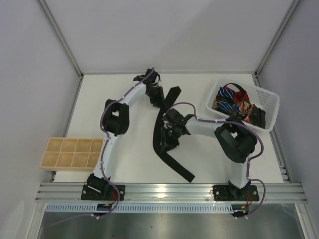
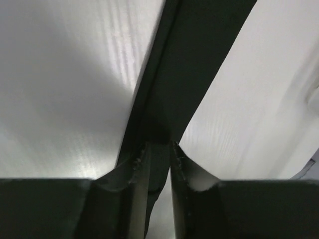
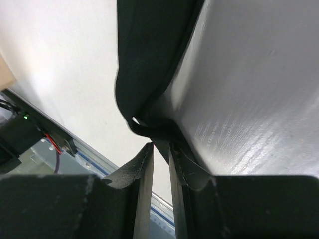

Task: Roll the ties
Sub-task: Flatten the tie

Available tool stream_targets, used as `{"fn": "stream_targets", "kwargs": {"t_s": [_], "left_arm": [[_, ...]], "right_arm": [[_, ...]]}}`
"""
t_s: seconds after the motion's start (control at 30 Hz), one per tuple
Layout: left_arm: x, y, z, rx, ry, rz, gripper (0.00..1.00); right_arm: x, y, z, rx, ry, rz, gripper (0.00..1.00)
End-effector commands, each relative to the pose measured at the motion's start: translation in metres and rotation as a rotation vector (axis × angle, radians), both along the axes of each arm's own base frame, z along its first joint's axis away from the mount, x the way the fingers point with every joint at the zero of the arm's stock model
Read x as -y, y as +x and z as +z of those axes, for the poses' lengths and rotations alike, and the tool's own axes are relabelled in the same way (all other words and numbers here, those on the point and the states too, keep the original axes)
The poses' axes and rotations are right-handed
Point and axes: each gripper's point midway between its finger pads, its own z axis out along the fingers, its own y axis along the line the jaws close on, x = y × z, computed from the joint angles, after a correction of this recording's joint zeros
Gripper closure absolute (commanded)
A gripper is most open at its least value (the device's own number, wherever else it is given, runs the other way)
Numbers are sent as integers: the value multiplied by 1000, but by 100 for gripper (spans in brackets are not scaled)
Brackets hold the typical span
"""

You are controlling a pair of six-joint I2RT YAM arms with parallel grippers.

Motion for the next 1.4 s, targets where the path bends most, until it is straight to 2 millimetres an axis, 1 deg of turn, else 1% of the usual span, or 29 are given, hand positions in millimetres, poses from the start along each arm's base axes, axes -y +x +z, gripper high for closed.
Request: {"fn": "stream_targets", "kwargs": {"t_s": [0.0, 0.1, 0.17, 0.2, 0.23, 0.27, 0.3, 0.33, 0.37, 0.4, 0.43, 0.47, 0.5, 0.53, 0.57, 0.6, 0.63, 0.67, 0.7, 0.73, 0.83, 0.87, 0.9, 1.0, 1.1, 1.2, 1.27, 1.3, 1.37], "left_arm": [[-42, 29, 89, 175, -21, 72, 63], [-71, 29, 132, 239, -33, 115, 51], [-85, 25, 151, 265, -33, 135, 50], [-97, 21, 148, 249, -22, 153, 49], [-104, 15, 170, 287, -35, 162, 48], [-109, 10, 174, 290, -40, 168, 48], [-113, -2, 166, 260, -30, 170, 48], [-116, -12, 182, 290, -38, 168, 48], [-117, -17, 190, 316, -45, 171, 48], [-118, -33, 171, 265, -43, 170, 48], [-119, -46, 190, 306, -69, 172, 49], [-118, -56, 187, 299, -85, 171, 49], [-117, -69, 169, 262, -95, 178, 49], [-117, -79, 168, 261, -104, 179, 50], [-116, -89, 177, 282, -124, 178, 51], [-119, -105, 160, 239, -118, 178, 51], [-118, -113, 157, 229, -123, 174, 52], [-119, -122, 162, 243, -131, 168, 53], [-121, -134, 150, 206, -122, 170, 53], [-123, -139, 148, 202, -118, 170, 53], [-128, -159, 148, 206, -108, 172, 53], [-130, -162, 148, 209, -104, 174, 53], [-131, -169, 149, 210, -106, 173, 53], [-131, -179, 146, 189, -111, 169, 53], [-129, -186, 148, 183, -126, 165, 53], [-121, -192, 152, 180, -164, 145, 53], [-107, -199, 155, 168, -203, 108, 53], [-101, -201, 154, 168, -215, 96, 53], [-83, -209, 151, 150, -232, 53, 53]], "right_arm": [[-4, 33, 42, 127, 51, -37, 75], [8, 61, 71, 210, 60, -92, 75], [14, 80, 88, 251, 72, -128, 72], [26, 100, 88, 272, 51, -169, 71], [34, 108, 88, 287, 16, -156, 69], [34, 130, 101, 336, 11, -168, 65], [44, 149, 104, 368, -28, -198, 64], [47, 158, 87, 352, -75, -178, 63], [49, 172, 85, 385, -106, -186, 62], [42, 192, 105, 449, -95, -193, 61], [40, 201, 89, 451, -127, -166, 60], [36, 211, 91, 476, -125, -161, 60], [30, 228, 102, 524, -113, -165, 60], [26, 237, 104, 547, -113, -161, 61], [24, 244, 87, 541, -137, -144, 63], [22, 251, 87, 554, -140, -140, 64], [15, 261, 96, 593, -120, -139, 64], [11, 266, 84, 594, -127, -126, 64], [10, 270, 82, 612, -127, -111, 65], [7, 277, 83, 627, -123, -111, 65], [2, 285, 55, 617, -146, -71, 66], [-3, 291, 62, 645, -140, -70, 66], [-1, 295, 46, 635, -166, -66, 66], [1, 304, 36, 657, -205, -78, 67], [11, 308, 23, 659, -280, -87, 67], [28, 307, -1, 637, -376, -95, 67], [44, 311, -18, 619, -435, -107, 66], [50, 316, -19, 624, -450, -118, 65], [81, 327, -33, 603, -539, -171, 64]]}}
